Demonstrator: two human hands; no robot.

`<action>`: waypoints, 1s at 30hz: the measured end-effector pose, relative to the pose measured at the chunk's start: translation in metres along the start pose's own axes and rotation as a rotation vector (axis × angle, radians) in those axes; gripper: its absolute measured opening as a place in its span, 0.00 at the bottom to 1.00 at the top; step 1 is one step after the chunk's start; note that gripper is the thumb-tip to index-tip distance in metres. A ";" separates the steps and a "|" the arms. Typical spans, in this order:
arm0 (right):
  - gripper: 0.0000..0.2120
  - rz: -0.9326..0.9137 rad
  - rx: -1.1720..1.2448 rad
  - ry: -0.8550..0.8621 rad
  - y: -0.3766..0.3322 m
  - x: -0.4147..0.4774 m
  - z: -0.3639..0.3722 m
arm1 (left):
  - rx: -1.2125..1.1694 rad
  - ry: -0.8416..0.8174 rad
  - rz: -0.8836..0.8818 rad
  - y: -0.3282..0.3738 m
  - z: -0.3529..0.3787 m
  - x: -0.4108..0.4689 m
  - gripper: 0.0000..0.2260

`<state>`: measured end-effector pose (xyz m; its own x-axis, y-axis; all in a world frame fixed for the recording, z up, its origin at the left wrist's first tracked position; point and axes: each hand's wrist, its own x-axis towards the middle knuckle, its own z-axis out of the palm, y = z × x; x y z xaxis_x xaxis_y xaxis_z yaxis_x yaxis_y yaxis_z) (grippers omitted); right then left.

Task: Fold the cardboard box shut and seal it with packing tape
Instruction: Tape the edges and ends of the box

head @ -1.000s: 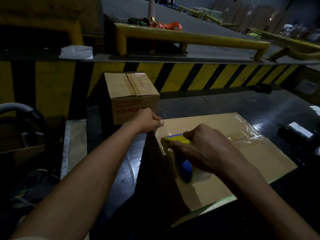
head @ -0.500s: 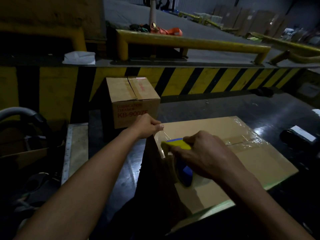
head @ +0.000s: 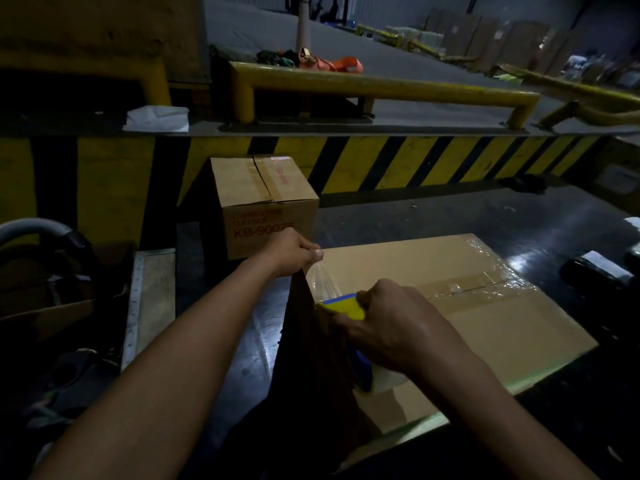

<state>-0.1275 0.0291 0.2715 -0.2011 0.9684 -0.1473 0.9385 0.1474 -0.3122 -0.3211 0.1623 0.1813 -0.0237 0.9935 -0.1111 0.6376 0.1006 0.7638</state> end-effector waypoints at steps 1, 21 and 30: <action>0.34 -0.001 0.006 -0.001 0.001 0.000 0.003 | 0.001 0.004 0.000 0.000 0.000 0.000 0.14; 0.28 -0.022 0.102 0.082 -0.003 0.004 -0.044 | -0.065 -0.016 0.012 -0.010 0.001 -0.001 0.15; 0.29 -0.016 -0.005 0.024 0.003 -0.001 0.004 | -0.086 0.043 0.016 -0.005 0.001 -0.006 0.12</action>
<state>-0.1254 0.0278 0.2671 -0.2095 0.9705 -0.1196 0.9367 0.1641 -0.3092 -0.3235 0.1562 0.1772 -0.0485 0.9962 -0.0726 0.5699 0.0873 0.8170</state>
